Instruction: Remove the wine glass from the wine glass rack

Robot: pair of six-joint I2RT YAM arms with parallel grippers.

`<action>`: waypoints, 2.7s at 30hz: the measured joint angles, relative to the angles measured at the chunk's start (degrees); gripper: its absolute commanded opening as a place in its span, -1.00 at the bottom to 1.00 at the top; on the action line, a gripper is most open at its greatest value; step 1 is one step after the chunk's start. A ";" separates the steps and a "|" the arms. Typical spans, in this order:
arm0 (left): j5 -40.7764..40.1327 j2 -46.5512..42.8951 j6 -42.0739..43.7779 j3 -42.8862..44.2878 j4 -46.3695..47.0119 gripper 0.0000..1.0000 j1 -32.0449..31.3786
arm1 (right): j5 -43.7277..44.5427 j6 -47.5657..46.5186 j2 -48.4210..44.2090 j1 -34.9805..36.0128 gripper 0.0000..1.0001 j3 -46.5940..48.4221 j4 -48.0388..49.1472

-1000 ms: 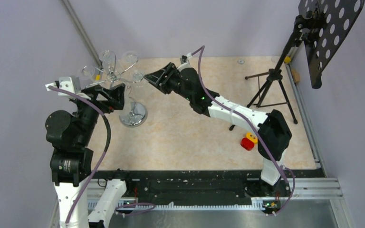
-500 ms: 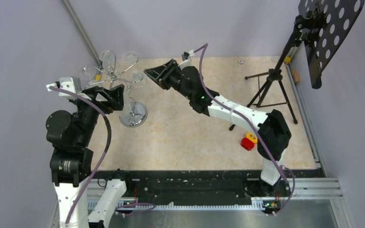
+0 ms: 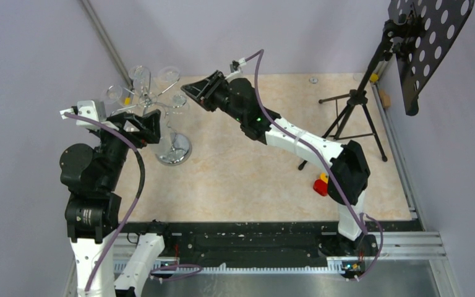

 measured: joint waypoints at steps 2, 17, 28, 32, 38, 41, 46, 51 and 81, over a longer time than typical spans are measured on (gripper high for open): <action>-0.22 0.00 0.02 -0.09 0.02 0.97 -0.02 | 0.87 -0.79 0.00 0.07 -0.19 0.17 -0.35; -0.66 0.00 0.55 -0.52 -0.09 0.97 -0.15 | 1.70 -3.06 1.97 0.28 -0.45 2.19 -4.81; -0.94 0.00 1.44 -0.63 -0.09 0.97 -0.68 | 1.51 -2.54 2.03 0.37 -1.00 2.69 -3.32; -1.27 0.00 1.44 -0.63 -0.09 0.97 -0.72 | 1.77 -2.21 2.01 0.39 -1.00 2.56 -2.84; -1.51 0.00 1.44 -0.63 -0.07 0.97 -0.74 | 1.77 -0.79 1.38 0.42 -1.00 2.01 -3.10; -1.51 0.02 1.44 -0.63 -0.07 0.97 -0.74 | 1.73 0.24 0.85 0.42 -1.00 1.38 -3.32; -1.51 0.02 1.44 -0.66 -0.04 0.97 -0.79 | 1.60 1.07 0.28 0.42 -1.00 1.38 -4.61; -1.51 0.02 1.44 -0.81 -0.04 0.97 -0.79 | 0.81 2.29 -0.17 0.42 -1.00 0.98 -4.83; -1.51 0.00 1.42 -1.62 0.11 0.97 -0.79 | -1.73 2.71 1.66 3.17 -1.00 4.26 -5.11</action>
